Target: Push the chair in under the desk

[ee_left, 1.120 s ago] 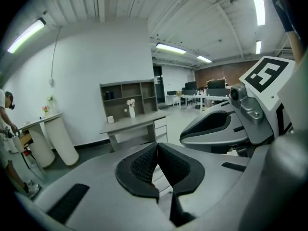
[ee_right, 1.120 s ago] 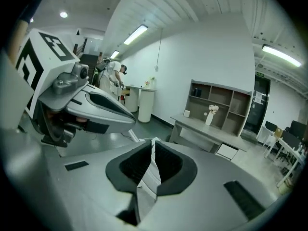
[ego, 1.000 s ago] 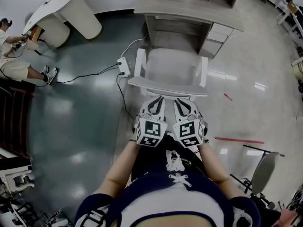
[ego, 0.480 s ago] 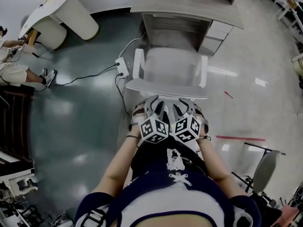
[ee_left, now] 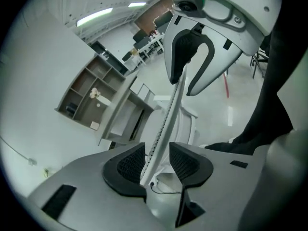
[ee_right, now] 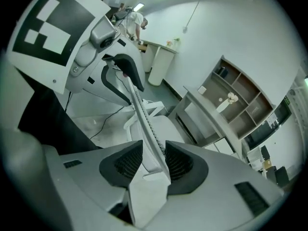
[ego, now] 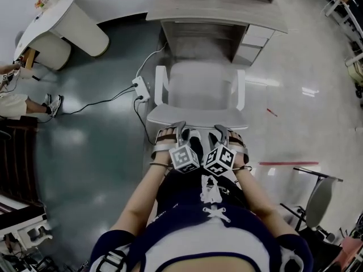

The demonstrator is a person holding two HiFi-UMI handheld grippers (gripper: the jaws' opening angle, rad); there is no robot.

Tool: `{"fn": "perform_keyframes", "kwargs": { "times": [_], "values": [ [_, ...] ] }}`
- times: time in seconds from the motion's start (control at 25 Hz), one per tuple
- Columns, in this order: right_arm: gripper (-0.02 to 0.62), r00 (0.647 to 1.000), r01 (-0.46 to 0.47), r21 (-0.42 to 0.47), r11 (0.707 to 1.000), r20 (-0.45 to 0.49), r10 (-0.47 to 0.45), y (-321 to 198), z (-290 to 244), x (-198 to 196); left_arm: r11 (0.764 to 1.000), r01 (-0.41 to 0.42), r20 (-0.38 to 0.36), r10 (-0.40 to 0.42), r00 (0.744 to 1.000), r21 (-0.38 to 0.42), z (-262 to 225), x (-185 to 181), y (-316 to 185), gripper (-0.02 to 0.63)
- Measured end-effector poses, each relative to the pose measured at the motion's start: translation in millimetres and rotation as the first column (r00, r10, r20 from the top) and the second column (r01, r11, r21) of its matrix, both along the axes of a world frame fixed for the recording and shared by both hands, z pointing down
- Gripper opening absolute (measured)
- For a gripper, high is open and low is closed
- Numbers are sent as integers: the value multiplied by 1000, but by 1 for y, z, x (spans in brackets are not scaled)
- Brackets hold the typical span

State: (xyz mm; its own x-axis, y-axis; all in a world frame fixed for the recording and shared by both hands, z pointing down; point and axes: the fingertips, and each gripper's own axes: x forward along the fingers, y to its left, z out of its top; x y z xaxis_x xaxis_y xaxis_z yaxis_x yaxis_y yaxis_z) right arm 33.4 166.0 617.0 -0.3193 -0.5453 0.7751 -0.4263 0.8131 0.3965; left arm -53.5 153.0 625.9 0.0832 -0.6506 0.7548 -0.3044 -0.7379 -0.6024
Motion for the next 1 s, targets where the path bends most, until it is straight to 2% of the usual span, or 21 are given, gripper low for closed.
{"fn": "perform_keyframes", "kwargs": {
  "times": [0.16,0.28,0.4,0.6,0.8,1.0],
  "values": [
    [116,999,-33,38,999,3,33,-7,-1,2,999,-11,-8,10,1000,-38,8,-6,-9,161],
    [118,999,-23,48,999,-38,24,-11,3,4,998,-5,-28,4,1000,-68,11,-7,-9,161],
    [122,998,10,19,1000,-68,-9,-14,9,2,997,-3,-61,-2,998,-83,13,-6,-10,166],
    [123,999,-15,-13,1000,-45,15,-18,11,2,992,14,-124,-30,992,-126,12,-6,-16,176],
    [127,998,-50,-26,998,-37,49,-35,14,7,993,6,-138,-23,990,-122,15,-1,-31,179],
    [130,999,-46,-41,998,-12,46,-61,14,13,993,-7,-142,-10,990,-117,16,4,-56,178]
  ]
}}
